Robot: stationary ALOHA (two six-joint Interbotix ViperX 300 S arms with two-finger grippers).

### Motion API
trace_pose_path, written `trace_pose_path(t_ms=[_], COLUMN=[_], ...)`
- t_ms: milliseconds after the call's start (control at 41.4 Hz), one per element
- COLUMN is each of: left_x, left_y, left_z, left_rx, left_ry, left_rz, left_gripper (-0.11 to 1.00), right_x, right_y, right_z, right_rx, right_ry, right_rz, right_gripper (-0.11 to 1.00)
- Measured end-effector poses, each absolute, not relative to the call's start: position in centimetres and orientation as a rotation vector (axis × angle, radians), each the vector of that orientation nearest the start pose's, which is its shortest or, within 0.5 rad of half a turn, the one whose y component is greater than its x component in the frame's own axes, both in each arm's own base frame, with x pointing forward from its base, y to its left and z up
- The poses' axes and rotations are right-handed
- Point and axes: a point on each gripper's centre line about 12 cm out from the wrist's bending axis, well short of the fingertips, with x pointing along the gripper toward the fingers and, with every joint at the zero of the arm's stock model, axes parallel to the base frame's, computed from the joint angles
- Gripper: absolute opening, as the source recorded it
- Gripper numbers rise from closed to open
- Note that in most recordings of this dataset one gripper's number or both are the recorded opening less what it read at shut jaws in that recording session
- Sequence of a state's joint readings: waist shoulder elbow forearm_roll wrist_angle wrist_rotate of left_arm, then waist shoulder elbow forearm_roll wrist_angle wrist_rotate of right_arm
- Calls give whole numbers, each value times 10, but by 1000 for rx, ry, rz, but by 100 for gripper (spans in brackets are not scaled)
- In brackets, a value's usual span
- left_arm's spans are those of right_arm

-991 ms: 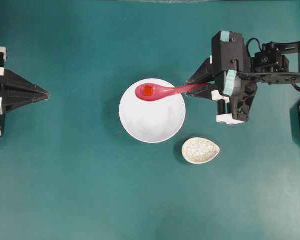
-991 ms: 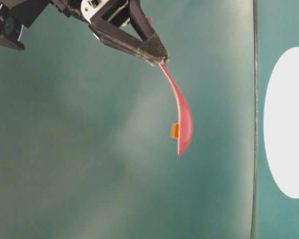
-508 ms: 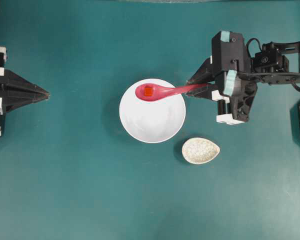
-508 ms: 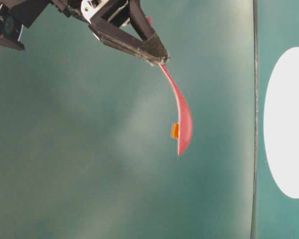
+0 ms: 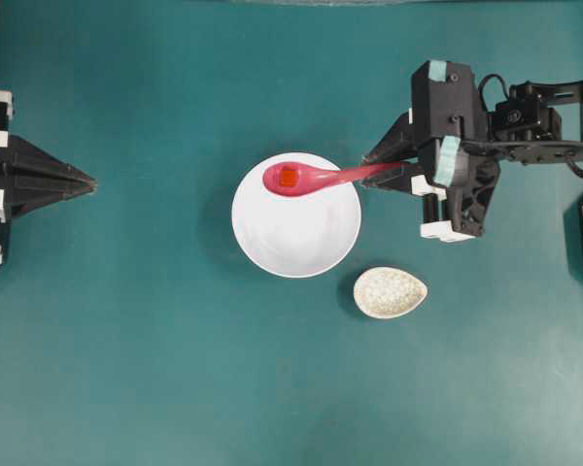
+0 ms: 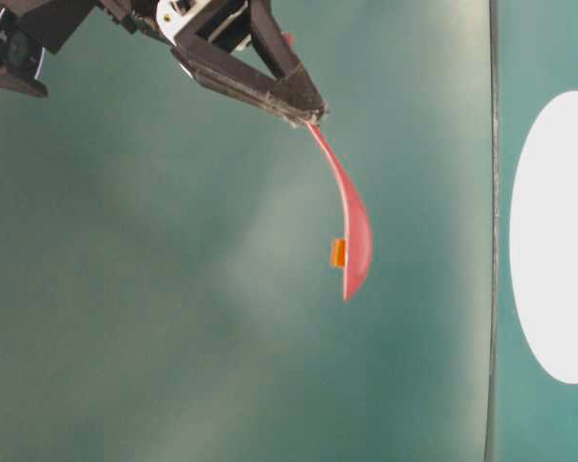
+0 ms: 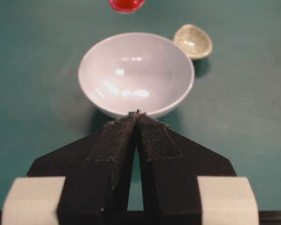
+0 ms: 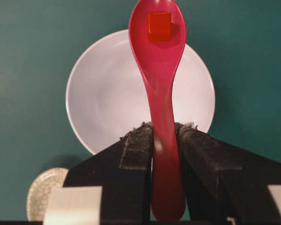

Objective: Grip the spoon and scoop the red block from the bowl with right arm.

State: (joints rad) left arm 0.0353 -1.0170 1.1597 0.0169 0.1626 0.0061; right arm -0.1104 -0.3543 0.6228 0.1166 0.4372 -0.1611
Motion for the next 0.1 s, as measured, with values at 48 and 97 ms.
trace_pose_path(t_ms=[48, 97], left_x=[186, 186], left_y=[7, 7], left_z=[257, 257], left_rx=[18, 18], left_ry=[306, 307], left_rz=[34, 34], left_gripper=[3, 3], right_x=[330, 330], right_y=[-30, -31], right_z=[273, 273], right_rx=[2, 3], right_ry=[702, 702], right_rz=[-38, -39], right_gripper=[24, 24])
